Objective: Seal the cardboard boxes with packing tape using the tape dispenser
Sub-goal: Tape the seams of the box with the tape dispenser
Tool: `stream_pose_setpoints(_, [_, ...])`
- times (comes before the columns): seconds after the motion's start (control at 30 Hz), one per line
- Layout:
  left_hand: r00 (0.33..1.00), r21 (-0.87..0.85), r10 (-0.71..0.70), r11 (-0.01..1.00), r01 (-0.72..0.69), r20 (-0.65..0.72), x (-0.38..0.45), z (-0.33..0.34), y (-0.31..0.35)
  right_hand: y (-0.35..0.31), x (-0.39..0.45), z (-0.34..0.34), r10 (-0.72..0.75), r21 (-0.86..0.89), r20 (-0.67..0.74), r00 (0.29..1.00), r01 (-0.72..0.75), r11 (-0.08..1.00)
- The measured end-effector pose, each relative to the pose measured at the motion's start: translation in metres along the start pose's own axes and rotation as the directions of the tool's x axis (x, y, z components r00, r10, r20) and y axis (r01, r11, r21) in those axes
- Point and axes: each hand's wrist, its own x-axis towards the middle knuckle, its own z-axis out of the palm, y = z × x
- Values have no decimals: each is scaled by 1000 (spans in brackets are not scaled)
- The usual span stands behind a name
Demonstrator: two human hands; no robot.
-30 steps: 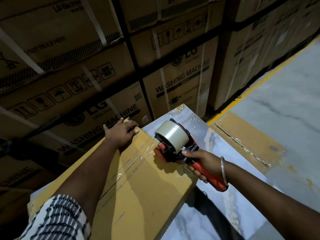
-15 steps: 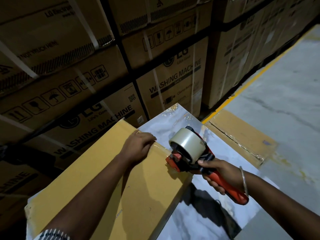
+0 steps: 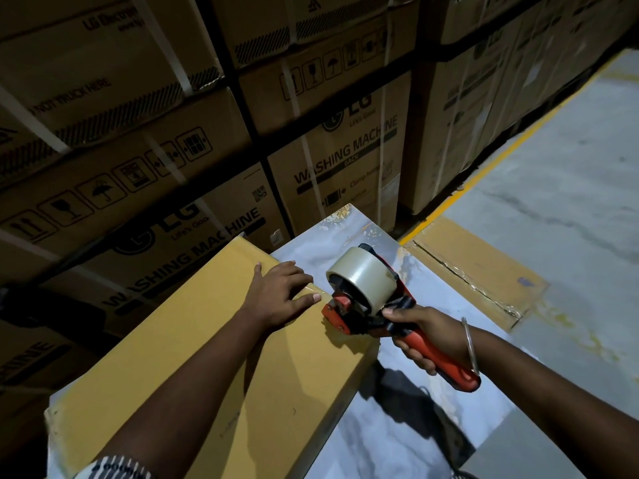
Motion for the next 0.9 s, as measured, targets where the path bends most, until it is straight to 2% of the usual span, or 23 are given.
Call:
stream_pose_setpoints(0.17, [999,12,-41,999,41,16,1,-3,-1,3,-8,-7,40,-1,-3,999,-40,999])
stream_pose_setpoints(0.43, [999,54,-47,997,48,-7,0,-4,5,50,-37,-29,7,177,54,998,-16,984])
stream_pose_setpoints(0.5, [998,74,21,997,-17,-51,-2,0,14,56,-39,-28,-11,233,62,998,-4,972])
stream_pose_setpoints(0.57, [985,41,142,989,-139,-98,-5,5,28,58,-36,-27,-16,240,42,999,5,971])
stream_pose_setpoints(0.63, [976,-57,210,975,-213,-48,-8,9,44,58,-34,-27,3,198,19,1000,-6,980])
stream_pose_setpoints(0.73, [975,-175,222,961,-215,21,-12,12,52,57,-33,-28,10,162,28,1000,-14,987])
stream_pose_setpoints(0.9, [979,-117,204,972,-201,15,-11,8,40,50,-20,-27,-42,120,69,997,34,992])
